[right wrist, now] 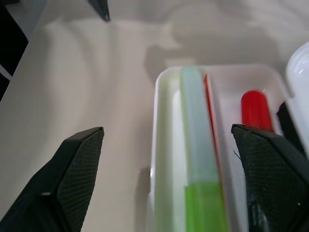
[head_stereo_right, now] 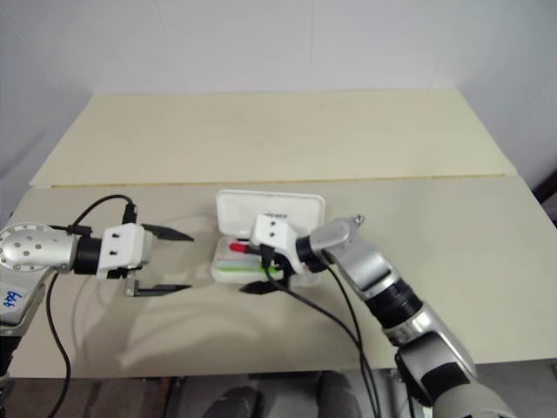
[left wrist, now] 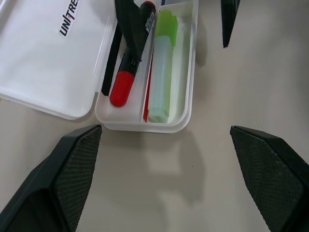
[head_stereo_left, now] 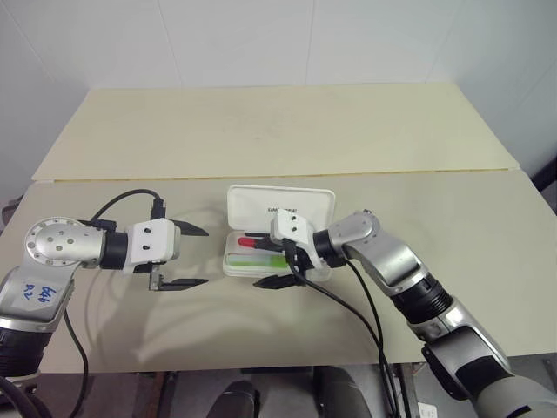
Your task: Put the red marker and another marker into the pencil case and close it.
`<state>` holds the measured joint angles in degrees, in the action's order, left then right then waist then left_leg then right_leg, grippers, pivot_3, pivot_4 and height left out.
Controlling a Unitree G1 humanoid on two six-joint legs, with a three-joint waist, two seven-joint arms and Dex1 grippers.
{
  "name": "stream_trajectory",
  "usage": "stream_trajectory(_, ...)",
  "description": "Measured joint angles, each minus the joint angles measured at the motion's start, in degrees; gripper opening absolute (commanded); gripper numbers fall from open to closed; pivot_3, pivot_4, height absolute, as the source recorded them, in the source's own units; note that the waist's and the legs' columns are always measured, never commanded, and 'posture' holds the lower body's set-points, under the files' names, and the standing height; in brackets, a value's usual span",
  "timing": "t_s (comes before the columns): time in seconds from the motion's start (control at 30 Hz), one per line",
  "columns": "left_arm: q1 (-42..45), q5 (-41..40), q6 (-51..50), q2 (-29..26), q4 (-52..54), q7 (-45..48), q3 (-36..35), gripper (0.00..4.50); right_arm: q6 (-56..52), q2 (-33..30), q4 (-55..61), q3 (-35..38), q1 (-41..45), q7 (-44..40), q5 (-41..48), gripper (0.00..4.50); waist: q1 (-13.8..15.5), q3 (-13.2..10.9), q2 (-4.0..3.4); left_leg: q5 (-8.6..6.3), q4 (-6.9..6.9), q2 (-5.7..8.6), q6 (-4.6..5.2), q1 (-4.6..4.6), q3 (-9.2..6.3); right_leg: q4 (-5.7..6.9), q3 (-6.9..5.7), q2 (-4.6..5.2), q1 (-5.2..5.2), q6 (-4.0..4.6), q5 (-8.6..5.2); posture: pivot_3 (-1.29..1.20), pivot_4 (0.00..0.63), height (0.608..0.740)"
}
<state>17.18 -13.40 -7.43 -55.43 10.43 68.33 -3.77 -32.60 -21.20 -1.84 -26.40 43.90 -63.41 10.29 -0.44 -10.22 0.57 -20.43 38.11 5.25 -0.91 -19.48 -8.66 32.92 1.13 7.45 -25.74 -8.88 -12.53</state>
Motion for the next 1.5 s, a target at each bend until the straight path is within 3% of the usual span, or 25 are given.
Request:
stream_trajectory(0.4,0.3,0.0,0.4,0.0,-0.4,0.0,0.3,4.50,-1.3,-0.1,0.3,2.1,0.3,0.0,1.0,4.48,0.0,0.0,0.00,-0.01,-0.01,-0.01,0.00,0.00,0.00,0.00,0.00,0.00,-0.02,0.00,0.00,0.00,0.150,0.740)
stream_trajectory(0.5,0.3,0.0,0.5,0.0,-0.5,0.0,0.3,4.50,-1.8,-0.1,0.8,2.5,0.3,0.0,1.7,3.87,0.0,0.0,0.00,-0.01,-0.01,-0.01,0.00,0.00,0.00,0.00,0.00,0.00,-0.02,0.00,0.00,0.00,0.150,0.740)
stream_trajectory(0.8,0.3,0.0,0.5,0.0,-0.6,0.0,0.3,4.50,-2.9,0.0,2.1,3.2,0.6,0.1,2.9,0.60,0.0,0.0,0.00,-0.01,-0.01,-0.01,0.00,0.00,0.00,0.00,0.00,0.00,-0.02,0.01,0.00,0.00,0.150,0.740)
stream_trajectory(1.5,1.0,0.1,0.5,0.5,-1.1,-0.8,0.4,4.50,3.9,2.4,-5.5,2.1,2.1,2.7,-2.6,0.60,-1.1,0.0,0.00,-0.01,-0.04,-0.01,0.00,0.00,0.00,0.03,-0.01,0.01,-0.07,0.01,0.00,0.00,0.150,0.740)
